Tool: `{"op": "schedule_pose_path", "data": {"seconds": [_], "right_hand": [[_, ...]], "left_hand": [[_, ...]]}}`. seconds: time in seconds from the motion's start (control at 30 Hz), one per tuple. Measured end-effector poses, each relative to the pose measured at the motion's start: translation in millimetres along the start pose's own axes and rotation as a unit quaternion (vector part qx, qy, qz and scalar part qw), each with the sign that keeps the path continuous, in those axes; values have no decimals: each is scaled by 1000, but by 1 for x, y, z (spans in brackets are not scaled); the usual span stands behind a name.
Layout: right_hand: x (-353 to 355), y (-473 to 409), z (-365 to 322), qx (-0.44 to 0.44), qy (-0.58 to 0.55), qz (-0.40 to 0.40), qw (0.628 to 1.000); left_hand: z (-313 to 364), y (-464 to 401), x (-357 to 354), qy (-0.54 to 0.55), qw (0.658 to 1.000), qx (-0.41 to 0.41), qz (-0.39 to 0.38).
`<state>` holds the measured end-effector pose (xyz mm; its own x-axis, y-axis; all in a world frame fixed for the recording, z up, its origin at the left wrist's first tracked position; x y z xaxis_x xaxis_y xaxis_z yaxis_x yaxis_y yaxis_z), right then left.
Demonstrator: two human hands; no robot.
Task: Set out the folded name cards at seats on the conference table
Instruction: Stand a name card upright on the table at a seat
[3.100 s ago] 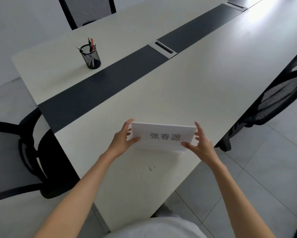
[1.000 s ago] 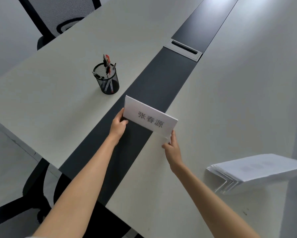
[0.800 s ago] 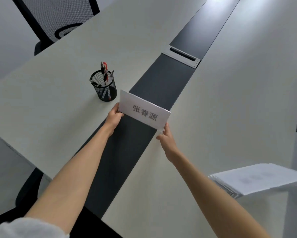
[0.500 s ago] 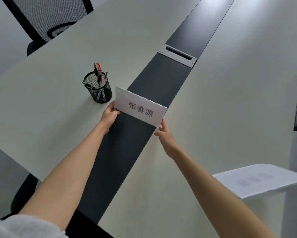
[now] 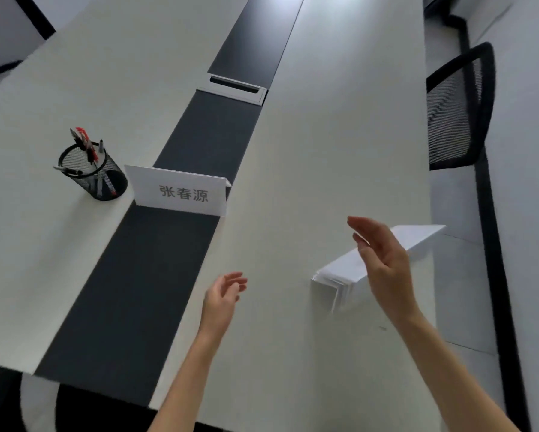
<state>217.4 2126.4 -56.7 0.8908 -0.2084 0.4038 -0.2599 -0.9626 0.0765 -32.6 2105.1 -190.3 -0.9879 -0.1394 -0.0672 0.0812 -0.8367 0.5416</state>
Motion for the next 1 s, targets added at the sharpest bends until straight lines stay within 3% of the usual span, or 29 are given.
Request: {"op": "schedule_pose_path", "data": {"seconds": [0.17, 0.27, 0.47, 0.63, 0.8, 1.0], "right_hand": [[104, 15, 57, -75, 127, 172, 974], [129, 16, 94, -130, 134, 172, 967], [137, -10, 137, -156, 65, 23, 985], [128, -50, 153, -137, 69, -137, 979], [127, -74, 162, -89, 66, -251, 962], [136, -77, 161, -37, 79, -336, 938]], "left_hand": [[-16, 51, -92, -43, 990, -5, -133], [-12, 65, -125, -64, 984, -20, -163], [-9, 73, -176, -57, 983, -45, -170], [-16, 69, -186, -4, 995, -93, -38], [-32, 85, -208, 57, 986, -127, 92], [-52, 115, -231, 68, 981, -113, 143]]}}
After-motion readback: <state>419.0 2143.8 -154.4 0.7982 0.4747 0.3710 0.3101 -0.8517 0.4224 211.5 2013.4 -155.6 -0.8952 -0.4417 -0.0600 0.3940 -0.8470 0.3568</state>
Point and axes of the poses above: each hand's wrist, its own y-axis away from the middle knuckle, its own x-axis out of the back of the hand, z = x × y, the point moved 7 cm from there along -y, towards the middle knuckle, and after that the axes turned 9 degrees about y, right-handed, at the moved point
